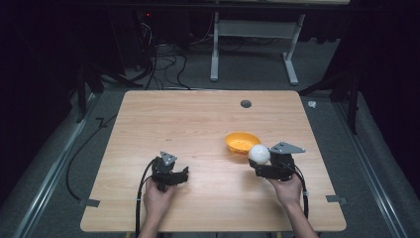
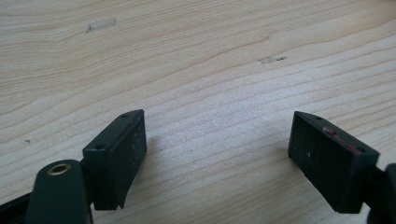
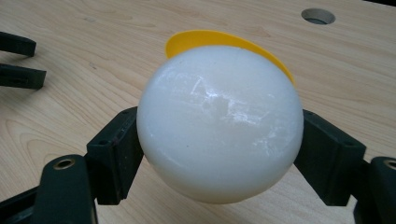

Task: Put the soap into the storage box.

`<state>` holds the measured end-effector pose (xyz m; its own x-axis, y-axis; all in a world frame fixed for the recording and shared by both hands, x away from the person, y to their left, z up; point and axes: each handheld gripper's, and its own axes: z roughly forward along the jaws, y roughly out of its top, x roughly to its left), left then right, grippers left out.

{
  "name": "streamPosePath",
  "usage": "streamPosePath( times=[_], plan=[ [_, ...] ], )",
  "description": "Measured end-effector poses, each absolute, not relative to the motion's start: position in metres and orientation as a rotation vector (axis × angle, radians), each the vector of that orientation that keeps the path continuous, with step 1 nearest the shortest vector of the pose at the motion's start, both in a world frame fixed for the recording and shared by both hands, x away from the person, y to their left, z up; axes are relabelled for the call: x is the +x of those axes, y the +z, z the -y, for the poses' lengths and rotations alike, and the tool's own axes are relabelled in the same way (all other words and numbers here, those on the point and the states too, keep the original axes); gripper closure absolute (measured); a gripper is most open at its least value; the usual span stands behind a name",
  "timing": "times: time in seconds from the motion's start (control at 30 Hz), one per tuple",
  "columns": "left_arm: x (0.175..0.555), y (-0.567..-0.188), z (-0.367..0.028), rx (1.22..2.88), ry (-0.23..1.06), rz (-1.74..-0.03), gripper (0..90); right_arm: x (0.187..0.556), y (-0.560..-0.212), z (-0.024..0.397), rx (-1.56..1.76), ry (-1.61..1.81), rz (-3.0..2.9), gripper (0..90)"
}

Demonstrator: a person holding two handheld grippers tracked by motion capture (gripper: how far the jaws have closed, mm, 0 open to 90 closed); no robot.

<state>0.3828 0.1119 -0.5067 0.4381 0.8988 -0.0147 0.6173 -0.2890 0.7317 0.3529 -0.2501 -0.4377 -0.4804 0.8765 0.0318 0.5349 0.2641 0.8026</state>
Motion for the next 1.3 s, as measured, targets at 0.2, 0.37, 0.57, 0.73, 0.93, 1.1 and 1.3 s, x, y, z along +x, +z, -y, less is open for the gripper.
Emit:
streamPosePath(
  times=[0.2, 0.37, 0.57, 0.73, 0.93, 1.1, 1.3],
  plan=[
    [0.383, -0.507, -0.112, 2.018, 0.535, -1.27, 19.9, 0.356, -0.434, 0.248, 1.268, 1.1, -2.124, 23.5],
    [0.383, -0.507, -0.112, 2.018, 0.535, -1.27, 19.9, 0.358, -0.431, 0.246, 1.266, 1.116, -2.123, 23.5],
    [0.383, -0.507, -0.112, 2.018, 0.535, -1.27, 19.9, 0.363, -0.429, 0.244, 1.265, 1.119, -2.131, 23.5],
    [0.383, -0.507, -0.112, 2.018, 0.535, -1.27, 19.9, 0.369, -0.425, 0.241, 1.254, 1.115, -2.134, 23.5],
    [0.383, -0.507, -0.112, 2.018, 0.535, -1.27, 19.9, 0.378, -0.426, 0.24, 1.274, 1.118, -2.136, 23.5],
    [0.383, -0.507, -0.112, 2.018, 0.535, -1.27, 19.9, 0.387, -0.426, 0.235, 1.283, 1.109, -2.141, 23.5],
    [0.383, -0.507, -0.112, 2.018, 0.535, -1.27, 19.8, 0.397, -0.426, 0.229, 1.284, 1.104, -2.147, 23.5]
  ],
)
